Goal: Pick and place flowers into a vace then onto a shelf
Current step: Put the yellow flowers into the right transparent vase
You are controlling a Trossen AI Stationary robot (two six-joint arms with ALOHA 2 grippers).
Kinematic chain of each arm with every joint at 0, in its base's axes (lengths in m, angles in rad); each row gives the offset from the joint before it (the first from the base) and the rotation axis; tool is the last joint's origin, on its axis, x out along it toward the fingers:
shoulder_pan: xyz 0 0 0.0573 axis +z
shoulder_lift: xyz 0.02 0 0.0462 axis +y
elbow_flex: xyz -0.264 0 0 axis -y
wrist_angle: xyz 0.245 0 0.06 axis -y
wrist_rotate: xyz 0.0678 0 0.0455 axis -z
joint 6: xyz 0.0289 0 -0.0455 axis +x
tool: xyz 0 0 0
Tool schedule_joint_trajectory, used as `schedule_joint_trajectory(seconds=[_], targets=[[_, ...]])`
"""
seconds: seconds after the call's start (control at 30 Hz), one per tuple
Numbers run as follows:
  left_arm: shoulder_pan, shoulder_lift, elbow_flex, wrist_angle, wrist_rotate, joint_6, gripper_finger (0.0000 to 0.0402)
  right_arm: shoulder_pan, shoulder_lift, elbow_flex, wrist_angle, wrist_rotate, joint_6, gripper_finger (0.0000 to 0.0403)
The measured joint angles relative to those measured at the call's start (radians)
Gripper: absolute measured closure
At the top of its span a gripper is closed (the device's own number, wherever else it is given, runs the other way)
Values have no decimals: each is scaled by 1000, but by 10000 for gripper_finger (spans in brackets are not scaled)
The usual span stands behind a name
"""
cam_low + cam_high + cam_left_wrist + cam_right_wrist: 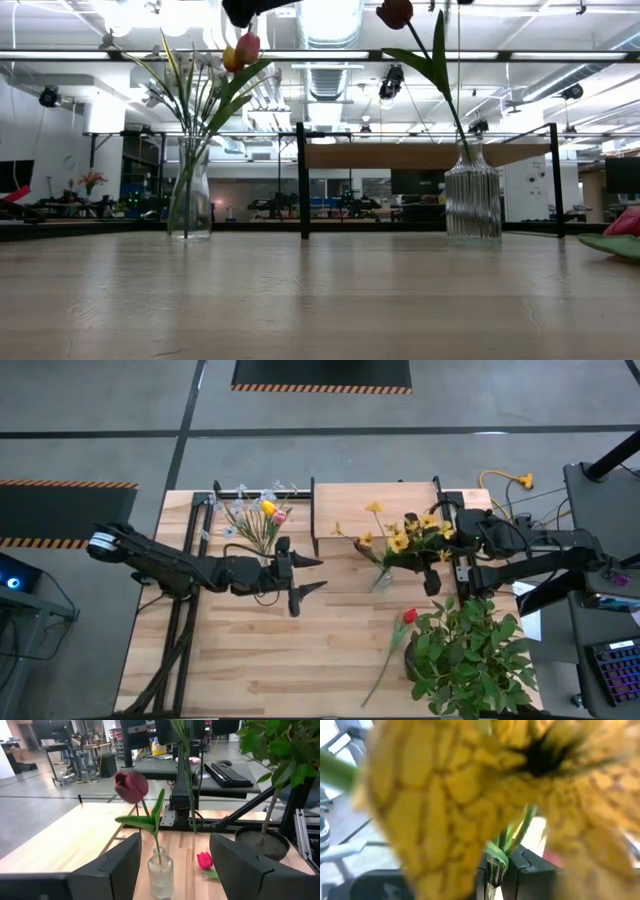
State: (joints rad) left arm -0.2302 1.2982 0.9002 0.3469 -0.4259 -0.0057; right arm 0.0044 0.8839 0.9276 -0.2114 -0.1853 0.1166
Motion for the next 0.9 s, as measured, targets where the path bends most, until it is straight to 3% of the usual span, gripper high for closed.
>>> schedule_joint_trajectory(seconds=[0.2, 0.43, 0.67, 0.9], targets=[[0, -13, -18, 1, 1, -1, 184, 0, -14, 0, -157, 17, -9, 390], [1, -12, -19, 0, 1, -1, 183, -1, -12, 0, -246, 208, -63, 390], [1, -12, -19, -12, 1, -1, 183, -1, -6, -34, -242, 347, -68, 390], [1, -12, -23, -30, 1, -3, 183, 0, -19, -103, -181, 362, -50, 390]])
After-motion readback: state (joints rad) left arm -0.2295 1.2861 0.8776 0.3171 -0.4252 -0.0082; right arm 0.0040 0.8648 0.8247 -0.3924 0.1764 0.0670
